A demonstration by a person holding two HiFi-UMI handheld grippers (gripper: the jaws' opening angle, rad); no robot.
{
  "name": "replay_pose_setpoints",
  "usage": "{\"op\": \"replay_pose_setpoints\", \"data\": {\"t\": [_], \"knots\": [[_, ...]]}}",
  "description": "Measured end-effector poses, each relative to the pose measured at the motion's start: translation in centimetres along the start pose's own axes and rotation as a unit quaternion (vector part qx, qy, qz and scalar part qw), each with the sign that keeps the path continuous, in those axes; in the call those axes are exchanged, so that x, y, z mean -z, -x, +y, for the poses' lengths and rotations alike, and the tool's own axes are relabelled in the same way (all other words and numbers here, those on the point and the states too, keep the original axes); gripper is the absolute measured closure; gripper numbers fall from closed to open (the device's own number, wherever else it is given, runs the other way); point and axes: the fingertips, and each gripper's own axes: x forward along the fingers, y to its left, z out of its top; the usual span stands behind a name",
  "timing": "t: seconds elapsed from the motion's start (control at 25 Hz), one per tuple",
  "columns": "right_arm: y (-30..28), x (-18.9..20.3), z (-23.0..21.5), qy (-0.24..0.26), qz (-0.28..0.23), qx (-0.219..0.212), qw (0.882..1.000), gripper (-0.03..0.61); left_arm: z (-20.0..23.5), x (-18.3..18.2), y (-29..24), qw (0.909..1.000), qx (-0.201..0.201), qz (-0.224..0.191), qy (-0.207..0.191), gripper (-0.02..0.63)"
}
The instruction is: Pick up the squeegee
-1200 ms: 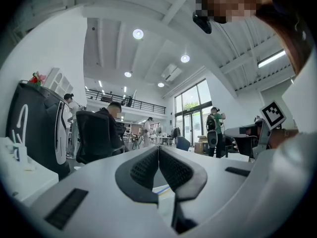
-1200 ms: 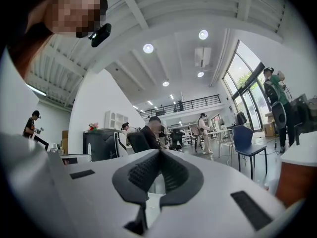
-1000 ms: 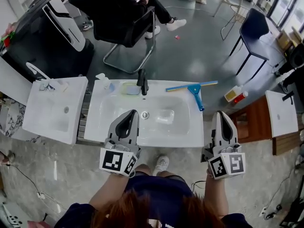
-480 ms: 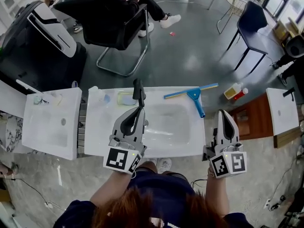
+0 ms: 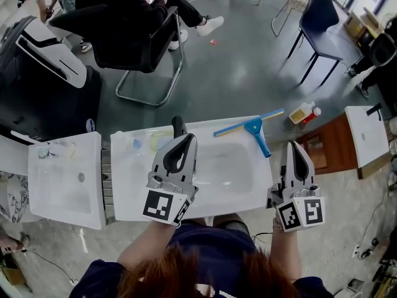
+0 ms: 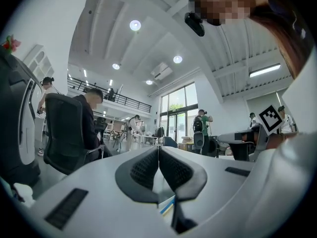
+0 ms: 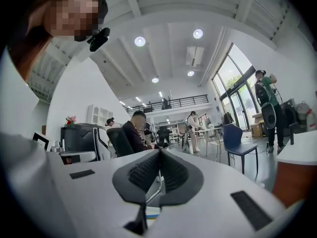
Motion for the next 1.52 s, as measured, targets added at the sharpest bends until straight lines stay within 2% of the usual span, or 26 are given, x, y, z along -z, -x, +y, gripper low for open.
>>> {"op": "replay_pose_setpoints", "data": {"t": [0.56, 0.72, 0.88, 1.0, 1.16, 1.36, 1.52], "knots": [[-4.9, 2.3, -3.9, 0.022, 0.05, -0.02, 0.998, 0.561, 0.0, 2.4, -4.5, 0.9996, -0.017, 0.018, 0.015, 0.592], [-6.6, 5.0, -5.8, 0.03, 0.094, -0.02, 0.995, 0.561, 0.2, 3.3, -5.9, 0.9993, -0.022, 0.015, 0.026, 0.592], [-8.3, 10.0, -8.1, 0.044, 0.159, -0.012, 0.986, 0.539, 0.7, 4.3, -7.7, 0.9985, -0.031, 0.013, 0.043, 0.592], [-9.4, 14.6, -9.9, 0.046, 0.215, -0.008, 0.975, 0.513, 0.8, 6.8, -8.5, 0.9984, -0.02, 0.047, 0.027, 0.592], [-10.2, 20.3, -11.5, 0.055, 0.284, -0.01, 0.957, 0.469, 1.0, 9.0, -9.3, 0.997, -0.018, 0.07, 0.027, 0.592], [-11.0, 26.9, -13.5, 0.096, 0.383, -0.016, 0.919, 0.383, 0.8, 10.5, -10.4, 0.9954, -0.021, 0.087, 0.032, 0.593], [-10.9, 31.5, -14.7, 0.135, 0.443, -0.012, 0.886, 0.36, 0.8, 11.2, -10.7, 0.9946, -0.02, 0.096, 0.034, 0.592]]}}
